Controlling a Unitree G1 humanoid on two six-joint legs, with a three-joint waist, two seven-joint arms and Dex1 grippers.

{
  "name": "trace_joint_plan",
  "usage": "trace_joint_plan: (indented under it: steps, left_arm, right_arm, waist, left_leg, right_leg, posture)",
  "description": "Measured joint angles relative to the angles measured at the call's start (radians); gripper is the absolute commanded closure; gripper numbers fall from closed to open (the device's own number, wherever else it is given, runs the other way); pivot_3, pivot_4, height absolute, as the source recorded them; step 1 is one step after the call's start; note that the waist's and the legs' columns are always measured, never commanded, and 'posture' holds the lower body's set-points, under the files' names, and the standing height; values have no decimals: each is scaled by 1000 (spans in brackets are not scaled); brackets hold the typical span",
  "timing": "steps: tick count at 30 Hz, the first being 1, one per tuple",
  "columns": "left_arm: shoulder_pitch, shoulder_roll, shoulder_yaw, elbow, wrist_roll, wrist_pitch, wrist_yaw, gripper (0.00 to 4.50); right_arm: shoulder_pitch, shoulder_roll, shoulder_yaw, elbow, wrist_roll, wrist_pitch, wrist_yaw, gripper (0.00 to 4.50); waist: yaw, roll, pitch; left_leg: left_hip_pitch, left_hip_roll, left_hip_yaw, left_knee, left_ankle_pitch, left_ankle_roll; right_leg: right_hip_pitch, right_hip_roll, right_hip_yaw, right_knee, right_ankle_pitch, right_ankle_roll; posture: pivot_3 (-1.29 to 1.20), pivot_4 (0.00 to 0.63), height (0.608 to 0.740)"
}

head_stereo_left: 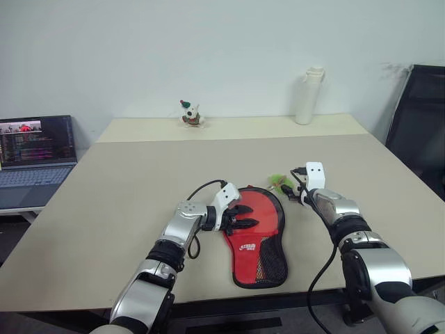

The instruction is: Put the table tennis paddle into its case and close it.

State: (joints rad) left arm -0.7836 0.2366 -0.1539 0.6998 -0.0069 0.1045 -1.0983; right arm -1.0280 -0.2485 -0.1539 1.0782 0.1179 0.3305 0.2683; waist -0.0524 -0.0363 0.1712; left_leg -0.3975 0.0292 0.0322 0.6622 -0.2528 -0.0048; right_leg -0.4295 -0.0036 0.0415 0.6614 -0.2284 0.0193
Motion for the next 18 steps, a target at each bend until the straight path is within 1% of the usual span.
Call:
trace_joint_plan:
  steps: [4,6,8,9,11,12,18]
  left_arm:
    - [1,0,-8,-1,0,-1,8,2169]
    - [1,0,-11,-1,0,-3,14,2169]
    - [1,-2,-17,0,0,-4,18,2169]
    - [1,-6,-19,1,1,-5,19,2169]
    - [1,-9,-26,2,1,-8,20,2169]
    - [1,-11,-28,4,1,-9,21,2169]
    - [-13,-29,-35,46,1,-38,29,2169]
  right_arm:
    - [-1,24,23,3,-22,-24,10,1954]
    - [0,28,33,4,-28,-32,13,2733]
    - [0,34,41,4,-35,-36,16,3359]
    - [0,37,47,3,-39,-38,16,3753]
    - [0,39,50,3,-39,-41,15,4369]
    - [0,39,51,3,-40,-41,15,4467]
    - [15,12,56,-24,-38,-26,18,4467]
  waist:
    - [-4,0,0]
    - [-4,0,0]
    - [-4,0,0]
    - [-4,0,0]
    - [-4,0,0]
    - [-4,0,0]
    - [3,1,-1]
  left_leg:
    - [1,0,0,0,0,0]
    - [1,0,0,0,0,0]
    - [3,0,-1,0,0,0]
    - [3,0,-1,0,0,0]
    - [4,0,-1,0,0,0]
    - [4,0,-1,0,0,0]
    - [6,-1,-2,0,0,0]
  right_leg:
    - [1,0,0,0,0,0]
    - [2,0,0,0,0,0]
    - [4,0,0,-1,0,0]
    - [4,0,0,-1,0,0]
    - [5,0,0,-1,0,0]
    - [6,0,0,-1,0,1]
    - [8,-1,0,-2,-3,4]
  posture:
    - [0,150,740]
    - [0,150,740]
    - [0,150,740]
    - [0,150,740]
    - [0,150,740]
    - [0,150,740]
    - [0,150,740]
